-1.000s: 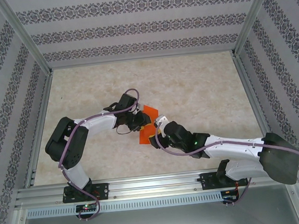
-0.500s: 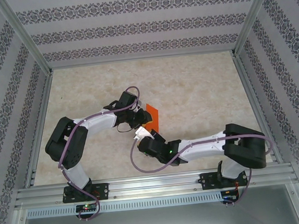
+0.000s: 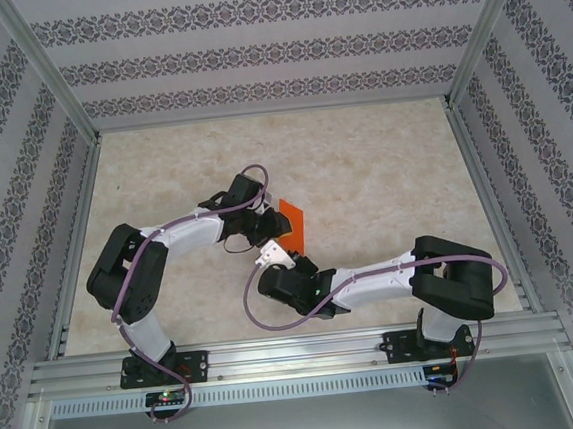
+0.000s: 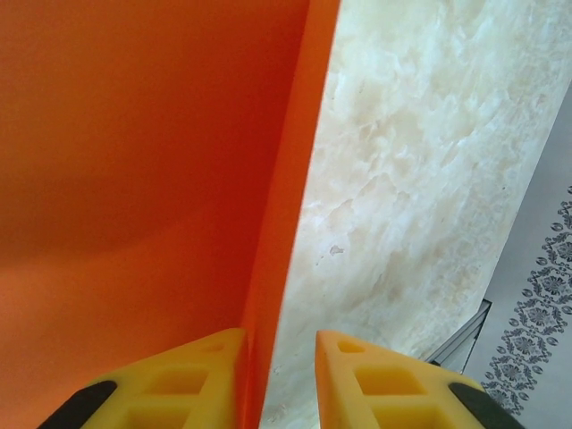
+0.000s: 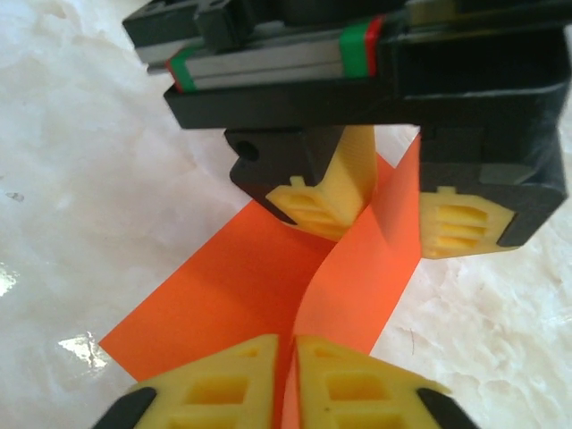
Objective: Fold a paper plane with a square sheet of paper (pick it up from the middle)
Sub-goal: Fold the triangle a second time at the center of the table.
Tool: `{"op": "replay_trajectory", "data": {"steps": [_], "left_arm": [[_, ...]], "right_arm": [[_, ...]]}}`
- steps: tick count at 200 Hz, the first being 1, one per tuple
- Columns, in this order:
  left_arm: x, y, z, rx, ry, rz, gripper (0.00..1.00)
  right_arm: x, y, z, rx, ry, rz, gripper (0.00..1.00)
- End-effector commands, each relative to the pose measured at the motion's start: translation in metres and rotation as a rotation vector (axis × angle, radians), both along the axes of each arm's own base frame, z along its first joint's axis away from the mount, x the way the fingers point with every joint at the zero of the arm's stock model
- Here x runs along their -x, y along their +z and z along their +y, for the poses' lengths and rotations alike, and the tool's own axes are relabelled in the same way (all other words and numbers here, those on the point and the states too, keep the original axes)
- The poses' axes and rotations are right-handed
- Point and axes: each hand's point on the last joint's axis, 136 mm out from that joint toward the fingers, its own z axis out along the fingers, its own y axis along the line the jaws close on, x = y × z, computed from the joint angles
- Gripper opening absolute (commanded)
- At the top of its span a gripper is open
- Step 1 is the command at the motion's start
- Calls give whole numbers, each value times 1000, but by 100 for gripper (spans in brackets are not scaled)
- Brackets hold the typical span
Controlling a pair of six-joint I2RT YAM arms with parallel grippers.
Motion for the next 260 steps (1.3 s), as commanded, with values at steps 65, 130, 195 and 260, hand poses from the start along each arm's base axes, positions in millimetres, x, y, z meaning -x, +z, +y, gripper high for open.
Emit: {"op": "replay_trajectory", "data": {"steps": [65, 130, 195, 260], "left_arm": [[-6, 17, 49, -218, 54, -133, 45], [16, 12, 75, -252, 82, -171, 40], [41, 0, 37, -144, -110, -152, 30], [45, -24, 22, -171, -177, -94, 27]], "right_arm": [[-1, 4, 9, -374, 50, 296, 0], [-11, 0, 4, -619, 85, 558, 0], [-25, -2, -8, -751, 69, 727, 0], [-32, -18, -16, -764, 27, 844, 0]]}}
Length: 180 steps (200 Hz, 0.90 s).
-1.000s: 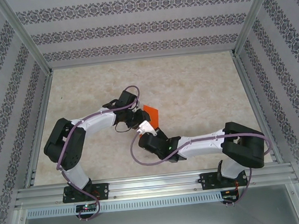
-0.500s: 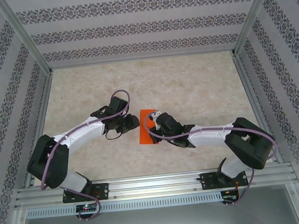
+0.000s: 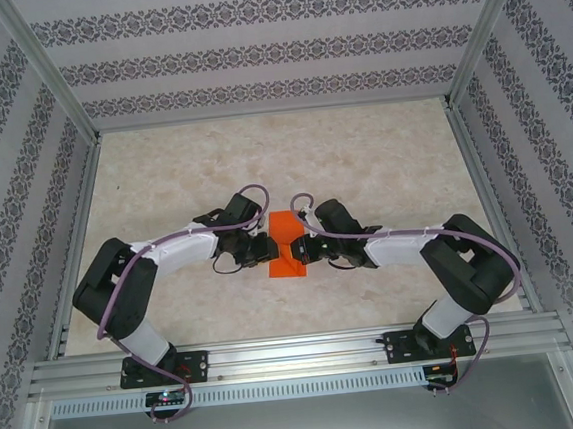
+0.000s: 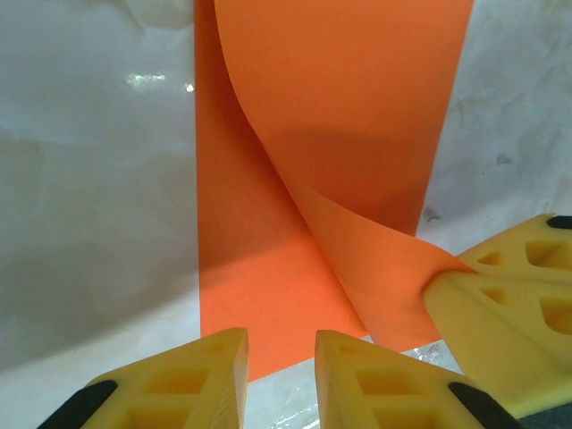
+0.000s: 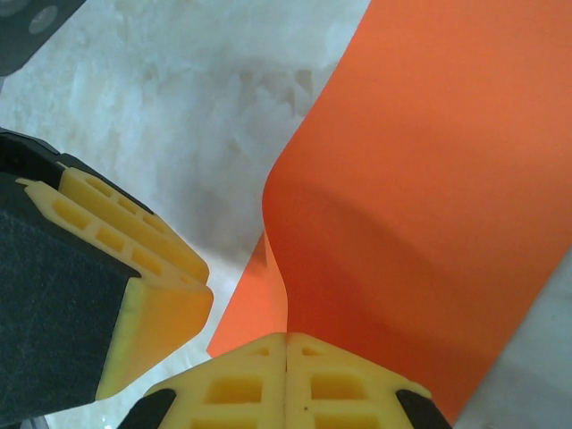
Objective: Fold a paper plane with a square sheet of paper (pick it up from the middle)
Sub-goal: Fold the triangle a second time at the center of the table.
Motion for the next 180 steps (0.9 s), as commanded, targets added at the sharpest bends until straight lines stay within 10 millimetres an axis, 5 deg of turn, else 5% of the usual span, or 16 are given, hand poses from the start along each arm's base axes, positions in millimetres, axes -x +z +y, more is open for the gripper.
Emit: {"op": "replay_trajectory", "data": {"steps": [1, 180], "left_arm": [[-6, 9, -18, 39, -55, -43, 27], [2, -33, -4, -108, -76, 19, 19]], "right_arm": [[-2, 6, 7, -41, 29, 32, 0], [-17, -3, -13, -14, 28, 112, 2]]}}
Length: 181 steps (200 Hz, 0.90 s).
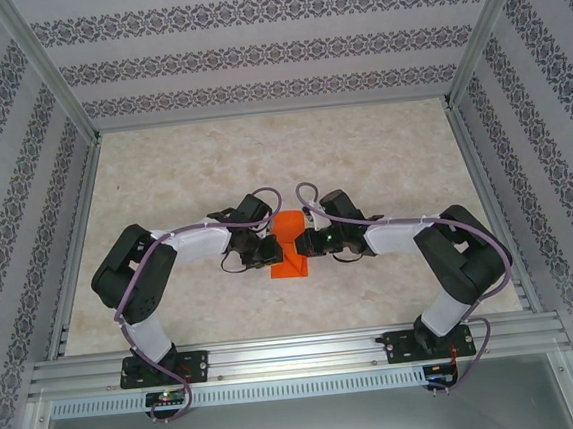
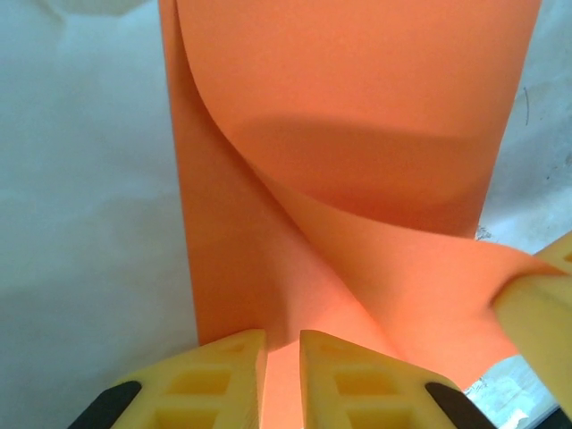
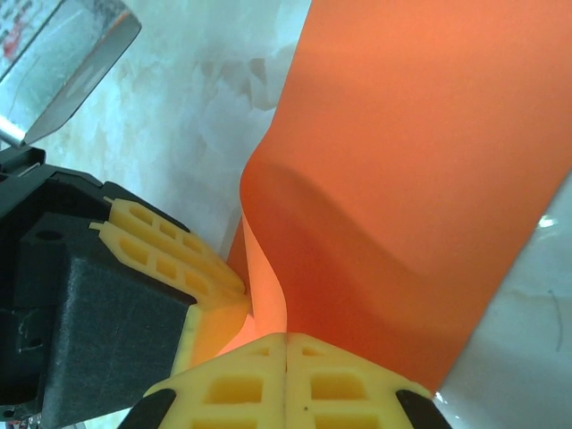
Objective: Fold a paper plane with a square sheet of paper (pick it up from the middle)
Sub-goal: Fold the triangle a second time at the center of the table.
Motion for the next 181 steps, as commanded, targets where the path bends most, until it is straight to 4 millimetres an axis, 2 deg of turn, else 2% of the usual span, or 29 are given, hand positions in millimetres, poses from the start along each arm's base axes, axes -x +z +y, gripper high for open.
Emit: {"op": "replay_trajectory", "data": {"steps": [1, 86, 181], "left_arm": [[3, -9, 6, -56, -20, -9, 19], [4, -9, 8, -68, -28, -12, 19], [4, -9, 9, -77, -37, -13, 19]], "right_arm": [[-5, 3, 1, 4, 30, -9, 2], [-10, -4, -1, 69, 109, -10, 5], [-18, -2, 0, 69, 180, -33, 6]]}}
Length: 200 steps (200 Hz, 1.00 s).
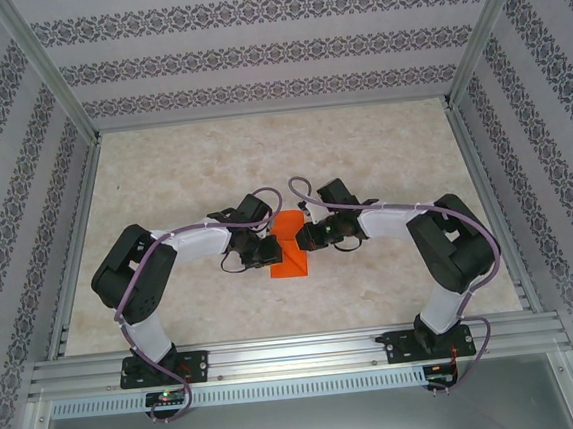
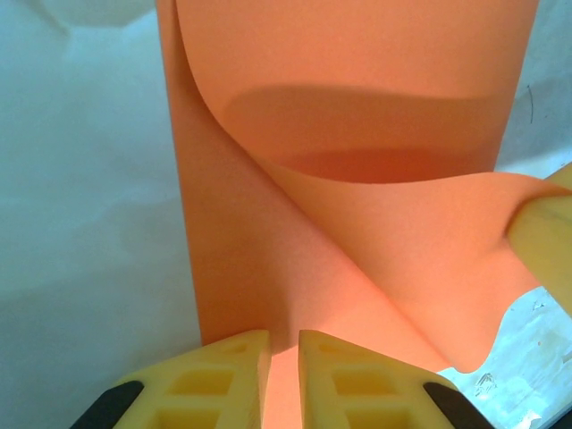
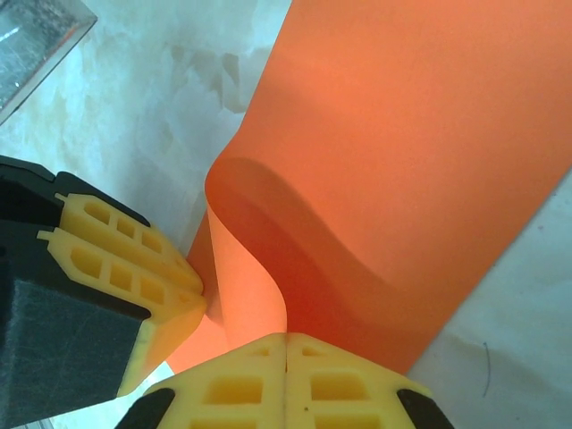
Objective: Fold a paper plane with a square sheet of paper (pick it up from the middle)
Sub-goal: Fold the triangle a second time at the center of the table.
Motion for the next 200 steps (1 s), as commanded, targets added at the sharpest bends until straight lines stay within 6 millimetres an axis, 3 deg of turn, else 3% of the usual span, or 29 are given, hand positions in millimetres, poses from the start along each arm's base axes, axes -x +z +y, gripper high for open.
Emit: {"op": "replay_trajectory", "data": {"steps": [1, 200], "left_arm": [[5, -8, 8, -69, -20, 2, 20], [4, -7, 7, -73, -23, 7, 20]], "right_arm": [[-5, 4, 5, -16, 50, -20, 6], [-12, -11, 4, -1, 78, 8, 7]]}}
